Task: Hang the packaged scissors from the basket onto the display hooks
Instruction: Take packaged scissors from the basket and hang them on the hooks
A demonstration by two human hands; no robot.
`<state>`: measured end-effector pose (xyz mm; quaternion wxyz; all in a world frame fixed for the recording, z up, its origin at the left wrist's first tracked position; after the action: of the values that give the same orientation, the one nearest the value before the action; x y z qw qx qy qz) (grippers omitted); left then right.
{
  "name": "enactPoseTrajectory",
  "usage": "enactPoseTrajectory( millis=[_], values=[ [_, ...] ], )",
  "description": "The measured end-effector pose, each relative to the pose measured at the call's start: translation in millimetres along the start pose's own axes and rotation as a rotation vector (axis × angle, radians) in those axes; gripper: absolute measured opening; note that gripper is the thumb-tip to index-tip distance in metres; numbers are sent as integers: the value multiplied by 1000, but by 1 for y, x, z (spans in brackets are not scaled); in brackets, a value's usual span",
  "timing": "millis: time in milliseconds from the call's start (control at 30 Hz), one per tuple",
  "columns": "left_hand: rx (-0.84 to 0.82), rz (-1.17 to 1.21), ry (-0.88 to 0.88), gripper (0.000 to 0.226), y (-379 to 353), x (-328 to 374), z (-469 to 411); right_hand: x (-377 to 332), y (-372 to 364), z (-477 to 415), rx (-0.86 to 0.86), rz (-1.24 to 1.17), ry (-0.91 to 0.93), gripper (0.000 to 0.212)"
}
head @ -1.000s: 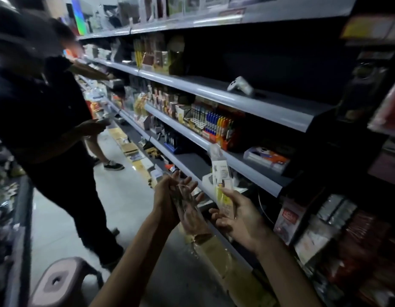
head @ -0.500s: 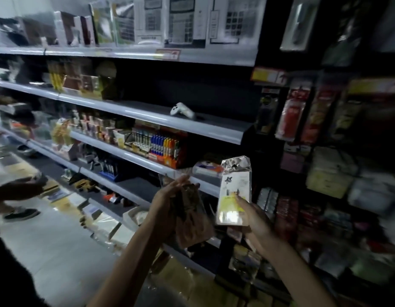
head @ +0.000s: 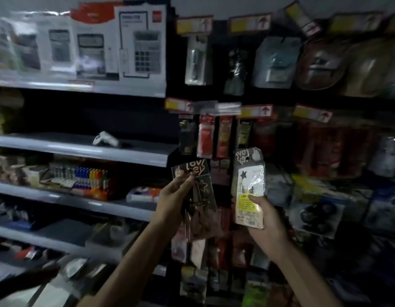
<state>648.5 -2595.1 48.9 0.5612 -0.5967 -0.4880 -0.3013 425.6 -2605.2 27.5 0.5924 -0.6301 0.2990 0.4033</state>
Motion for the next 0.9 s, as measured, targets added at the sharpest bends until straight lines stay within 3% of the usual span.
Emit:
enactPoseTrajectory(
  millis=[167, 333, 467, 533, 600, 667, 800, 900],
  values=[
    [-41, -44, -28, 29, -66, 1, -20, -52, 30, 0, -42, -14, 122, 48],
    [-45, -59, -62, 39, -117, 9, -29, -91, 53, -9, -103, 58, 162, 50],
    [-63, -82, -90, 38, -145, 22, -38, -113, 60, -20, 1, 137, 252, 66],
    [-71, -83, -105, 36, -155, 28, -42, -124, 59, -20, -13, 203, 308, 59],
    [-93, -101, -121, 33, -162, 33, -46, -136, 54, -19, -29, 277, 366, 33],
    [-104, -111, -149, 31, -166, 40, -52, -147, 51, -21, -26, 343, 441, 24],
    [-103, -110, -190, 31, -165, 57, -67, -166, 43, -29, 82, 406, 520, 29],
    [-127, -126, -208, 31, -158, 70, -79, -180, 33, -36, 82, 480, 602, 45]
  ],
)
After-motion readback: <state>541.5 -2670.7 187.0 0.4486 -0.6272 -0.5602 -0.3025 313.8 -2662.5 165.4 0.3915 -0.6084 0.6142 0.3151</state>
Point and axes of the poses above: each hand's wrist, its own z-axis away from the middle knuckle, its own y-axis out of the back of the hand, x = y × z, the point moved 3 cm from there along -z, towards the middle knuckle
